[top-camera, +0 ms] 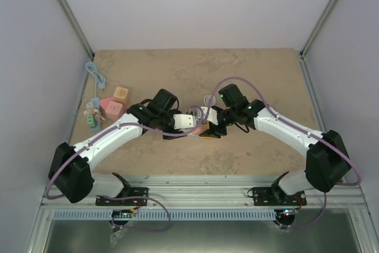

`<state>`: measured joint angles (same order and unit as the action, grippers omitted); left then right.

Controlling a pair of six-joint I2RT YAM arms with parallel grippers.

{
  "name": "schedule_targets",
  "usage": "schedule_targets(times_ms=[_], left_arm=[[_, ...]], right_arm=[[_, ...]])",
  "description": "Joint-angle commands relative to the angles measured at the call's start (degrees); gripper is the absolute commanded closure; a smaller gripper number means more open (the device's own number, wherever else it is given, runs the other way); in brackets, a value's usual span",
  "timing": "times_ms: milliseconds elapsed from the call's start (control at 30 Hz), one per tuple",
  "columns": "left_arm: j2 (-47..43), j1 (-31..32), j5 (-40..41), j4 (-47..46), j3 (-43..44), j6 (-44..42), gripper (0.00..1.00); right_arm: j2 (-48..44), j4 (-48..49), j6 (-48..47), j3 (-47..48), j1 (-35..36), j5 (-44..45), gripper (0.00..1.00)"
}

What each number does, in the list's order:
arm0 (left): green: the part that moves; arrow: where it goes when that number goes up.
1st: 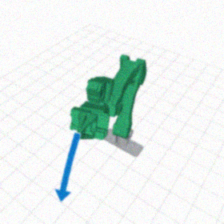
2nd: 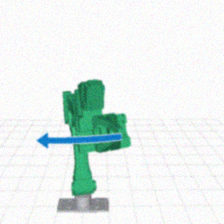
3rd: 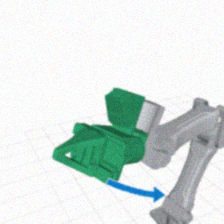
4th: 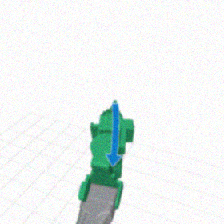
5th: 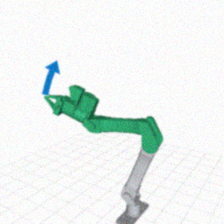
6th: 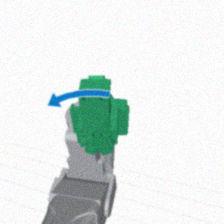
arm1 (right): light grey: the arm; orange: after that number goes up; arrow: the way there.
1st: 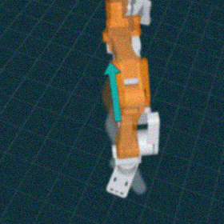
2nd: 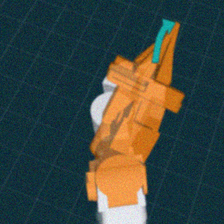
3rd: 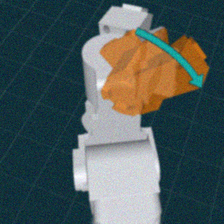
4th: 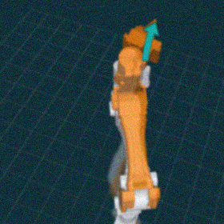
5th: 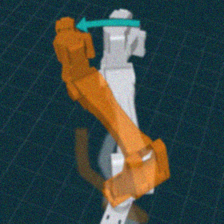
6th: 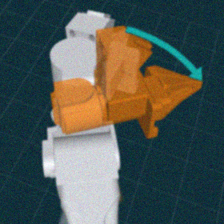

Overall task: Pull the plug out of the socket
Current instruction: Pick up the socket from the center of the board.

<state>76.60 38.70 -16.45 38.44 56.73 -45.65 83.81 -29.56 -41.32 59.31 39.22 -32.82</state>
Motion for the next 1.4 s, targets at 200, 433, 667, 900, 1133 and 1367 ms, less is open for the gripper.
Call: schedule_targets(times_ms=[200, 433, 667, 900, 1133, 1367], left_arm=[[-4.6, -0.3, -5.6, -4.2, -0.2, -2.4, 1.0], [-5.3, -0.2, -5.4, -2.1, 1.0, -4.4, 1.0], [-4.3, -0.3, -4.1, -1.1, 3.0, -4.0, 1.0], [-5.5, -0.3, -2.3, -1.3, 3.3, -4.6, 1.0], [-5.9, -0.3, -2.1, -0.7, 4.6, -4.4, 1.0], [-5.9, -0.2, -3.2, -0.3, 5.2, -4.2, 1.0]], right_arm=[[-4.2, -4.5, -3.2, 1.4, -1.4, -2.0, 0.12], [-7.4, -2.6, -4.3, -2.0, -4.4, 3.6, 0.1], [-9.0, -6.5, -6.9, -1.3, -4.4, 1.8, 0.02], [-9.9, -6.7, -7.2, -3.2, -4.5, 4.4, 0.02], [-8.5, -6.0, -6.3, -3.5, -4.6, 4.7, 0.02], [-9.9, -1.8, -6.2, -6.7, -4.5, 6.5, 0.04]])
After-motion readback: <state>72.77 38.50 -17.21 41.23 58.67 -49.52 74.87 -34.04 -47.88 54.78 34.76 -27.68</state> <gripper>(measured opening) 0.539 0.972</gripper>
